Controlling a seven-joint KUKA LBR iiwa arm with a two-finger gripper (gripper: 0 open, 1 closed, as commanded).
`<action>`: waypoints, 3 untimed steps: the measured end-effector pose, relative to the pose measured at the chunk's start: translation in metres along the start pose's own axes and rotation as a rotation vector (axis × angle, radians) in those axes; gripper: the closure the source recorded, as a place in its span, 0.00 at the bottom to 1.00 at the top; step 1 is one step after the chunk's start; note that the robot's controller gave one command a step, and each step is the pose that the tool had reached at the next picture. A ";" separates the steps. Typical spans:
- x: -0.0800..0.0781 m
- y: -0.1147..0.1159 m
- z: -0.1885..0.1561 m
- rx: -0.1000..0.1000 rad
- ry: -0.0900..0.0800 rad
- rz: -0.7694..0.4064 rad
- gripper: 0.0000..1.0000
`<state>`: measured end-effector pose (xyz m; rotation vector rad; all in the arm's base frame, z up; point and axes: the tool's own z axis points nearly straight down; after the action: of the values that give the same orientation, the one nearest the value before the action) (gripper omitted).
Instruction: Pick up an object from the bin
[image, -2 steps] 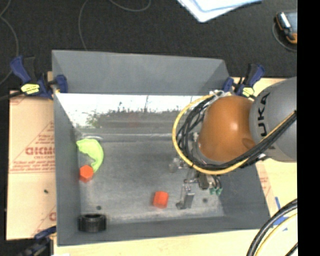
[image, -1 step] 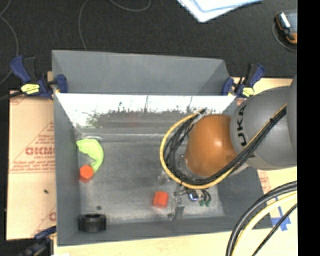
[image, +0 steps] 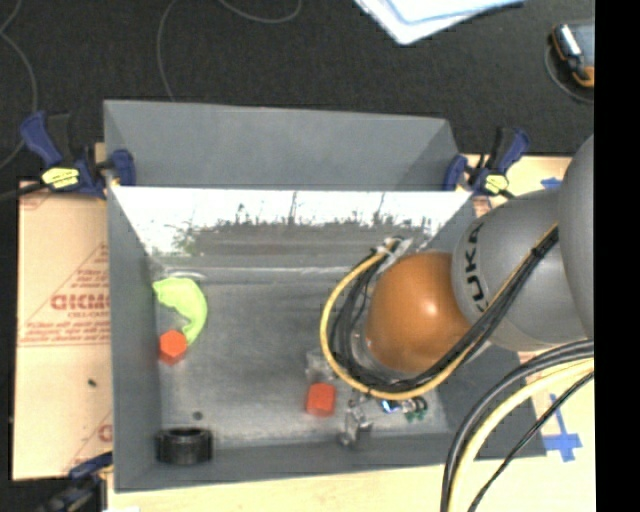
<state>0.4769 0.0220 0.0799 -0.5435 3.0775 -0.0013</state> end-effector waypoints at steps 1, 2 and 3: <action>-0.006 0.003 0.010 0.000 0.008 0.221 1.00; -0.006 0.003 0.010 0.000 0.008 0.221 1.00; -0.012 0.002 -0.034 0.002 0.000 0.212 1.00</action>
Offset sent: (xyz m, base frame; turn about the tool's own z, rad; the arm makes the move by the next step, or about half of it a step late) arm 0.0000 0.0000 0.0000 0.0000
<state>0.4868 0.0283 0.1140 -0.2153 3.1177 -0.0011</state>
